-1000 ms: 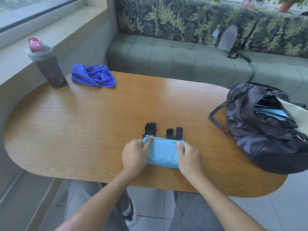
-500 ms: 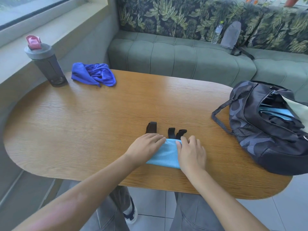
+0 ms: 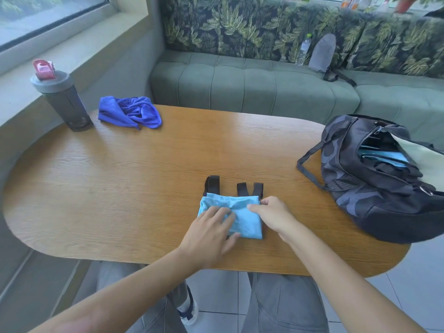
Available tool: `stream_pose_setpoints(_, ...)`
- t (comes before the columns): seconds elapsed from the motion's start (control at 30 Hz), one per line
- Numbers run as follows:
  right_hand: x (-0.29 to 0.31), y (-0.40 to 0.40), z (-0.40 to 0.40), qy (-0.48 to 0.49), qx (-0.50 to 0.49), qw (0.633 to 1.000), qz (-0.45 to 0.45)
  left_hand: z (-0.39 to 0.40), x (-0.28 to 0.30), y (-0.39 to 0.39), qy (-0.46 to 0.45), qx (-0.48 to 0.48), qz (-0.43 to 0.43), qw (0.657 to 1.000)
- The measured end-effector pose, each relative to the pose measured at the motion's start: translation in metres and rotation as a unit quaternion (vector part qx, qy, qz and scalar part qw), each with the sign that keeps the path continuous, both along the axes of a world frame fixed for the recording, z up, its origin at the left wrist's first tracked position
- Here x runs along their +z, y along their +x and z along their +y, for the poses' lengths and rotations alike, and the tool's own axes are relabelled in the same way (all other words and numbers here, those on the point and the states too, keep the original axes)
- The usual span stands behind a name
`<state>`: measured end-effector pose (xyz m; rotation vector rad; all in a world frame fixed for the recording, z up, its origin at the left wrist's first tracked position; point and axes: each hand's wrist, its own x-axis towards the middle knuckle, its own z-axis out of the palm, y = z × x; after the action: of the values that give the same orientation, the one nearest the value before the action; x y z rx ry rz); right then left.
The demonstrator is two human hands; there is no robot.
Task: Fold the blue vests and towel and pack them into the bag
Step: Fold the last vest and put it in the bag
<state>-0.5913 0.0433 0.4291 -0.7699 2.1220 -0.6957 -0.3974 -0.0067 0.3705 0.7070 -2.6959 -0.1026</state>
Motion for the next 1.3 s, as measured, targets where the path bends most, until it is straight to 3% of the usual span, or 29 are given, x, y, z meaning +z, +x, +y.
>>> stream_pose_setpoints(0.07,0.011,0.006,0.001,-0.031,-0.006,0.997,-0.068,0.006,0.013,-0.004,0.091,0.051,-0.029,0.994)
stream_pose_setpoints(0.17,0.02,0.017,0.0,-0.064,-0.021,0.993,-0.096,0.012,0.032,-0.008,0.192,0.091,-0.034,0.977)
stream_pose_setpoints(0.4,0.046,0.041,-0.006,-0.151,-0.027,0.961,-0.229,0.013,0.042,-0.004,0.208,0.132,0.087,0.965)
stream_pose_setpoints(0.47,0.057,0.043,-0.002,-0.159,0.005,0.962,-0.22,0.002,0.047,0.005,0.231,0.122,0.127,0.957)
stream_pose_setpoints(0.5,0.063,0.044,0.001,-0.171,0.018,0.969,-0.177,-0.004,0.052,0.009,0.25,0.108,0.137,0.953)
stream_pose_setpoints(0.57,0.073,0.039,0.007,-0.207,0.049,0.977,0.002,-0.015,0.068,0.017,0.293,0.089,0.131,0.943)
stream_pose_setpoints(0.67,0.093,0.03,0.015,-0.253,0.209,0.912,0.247,-0.027,0.094,0.023,0.329,0.069,0.095,0.937)
stream_pose_setpoints(0.73,0.105,0.027,0.018,-0.217,0.327,0.866,0.311,-0.031,0.109,0.023,0.356,0.025,0.076,0.931)
stream_pose_setpoints(0.8,0.111,0.023,0.019,-0.201,0.375,0.839,0.34,-0.031,0.123,0.02,0.385,-0.02,0.05,0.921)
stream_pose_setpoints(1.1,0.13,-0.002,0.049,-0.239,0.258,0.897,0.269,-0.019,0.144,-0.011,0.509,-0.065,0.065,0.856)
stream_pose_setpoints(1.3,0.136,-0.047,0.079,-0.24,0.107,0.949,0.177,-0.008,0.125,-0.026,0.622,-0.071,0.145,0.766)
